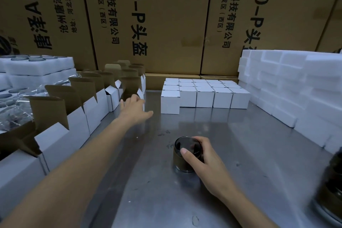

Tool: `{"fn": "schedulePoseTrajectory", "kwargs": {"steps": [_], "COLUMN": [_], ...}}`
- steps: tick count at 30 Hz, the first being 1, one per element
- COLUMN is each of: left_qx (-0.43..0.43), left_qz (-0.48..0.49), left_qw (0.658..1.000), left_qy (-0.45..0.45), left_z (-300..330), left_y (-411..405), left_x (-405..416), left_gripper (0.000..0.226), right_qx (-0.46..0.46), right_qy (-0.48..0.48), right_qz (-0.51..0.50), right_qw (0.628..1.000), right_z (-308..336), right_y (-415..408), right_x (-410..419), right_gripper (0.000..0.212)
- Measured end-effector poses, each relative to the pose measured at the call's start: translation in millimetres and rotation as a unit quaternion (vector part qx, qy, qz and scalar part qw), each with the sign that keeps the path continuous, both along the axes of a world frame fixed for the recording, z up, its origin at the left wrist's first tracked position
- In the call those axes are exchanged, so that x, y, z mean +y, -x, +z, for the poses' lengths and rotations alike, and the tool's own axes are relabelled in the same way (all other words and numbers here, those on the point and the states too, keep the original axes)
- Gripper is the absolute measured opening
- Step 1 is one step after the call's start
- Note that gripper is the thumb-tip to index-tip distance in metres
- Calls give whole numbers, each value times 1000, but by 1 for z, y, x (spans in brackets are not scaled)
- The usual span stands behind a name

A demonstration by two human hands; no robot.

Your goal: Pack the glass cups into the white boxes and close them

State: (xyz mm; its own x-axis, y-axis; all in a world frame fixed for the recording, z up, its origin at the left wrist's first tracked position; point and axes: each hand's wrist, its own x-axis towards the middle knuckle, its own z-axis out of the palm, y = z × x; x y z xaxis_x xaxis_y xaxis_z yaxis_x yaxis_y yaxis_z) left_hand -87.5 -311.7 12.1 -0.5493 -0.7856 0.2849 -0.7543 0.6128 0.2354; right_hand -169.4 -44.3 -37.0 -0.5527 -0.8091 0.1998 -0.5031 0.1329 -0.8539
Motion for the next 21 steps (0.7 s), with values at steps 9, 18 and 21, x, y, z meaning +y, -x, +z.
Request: {"fn": "schedulePoseTrajectory", "kwargs": {"steps": [9, 18, 21], "left_qx": [20, 116, 286], "left_qz": [-129, -176, -204], "left_qw": [991, 977, 935], "left_qy": [11, -7, 42], "left_z": [2, -4, -1], "left_y": [-7, -6, -18], "left_x": [128, 181, 182], "left_gripper": [52, 40, 27], "right_qx": [-35, -46, -65], "right_qy": [18, 56, 71], "right_qz": [-5, -43, -57], "right_qw": [999, 996, 994], "right_z": [8, 10, 8], "right_y": [-3, -3, 1], "right_x": [2, 5, 2], "right_gripper": [31, 30, 7]}}
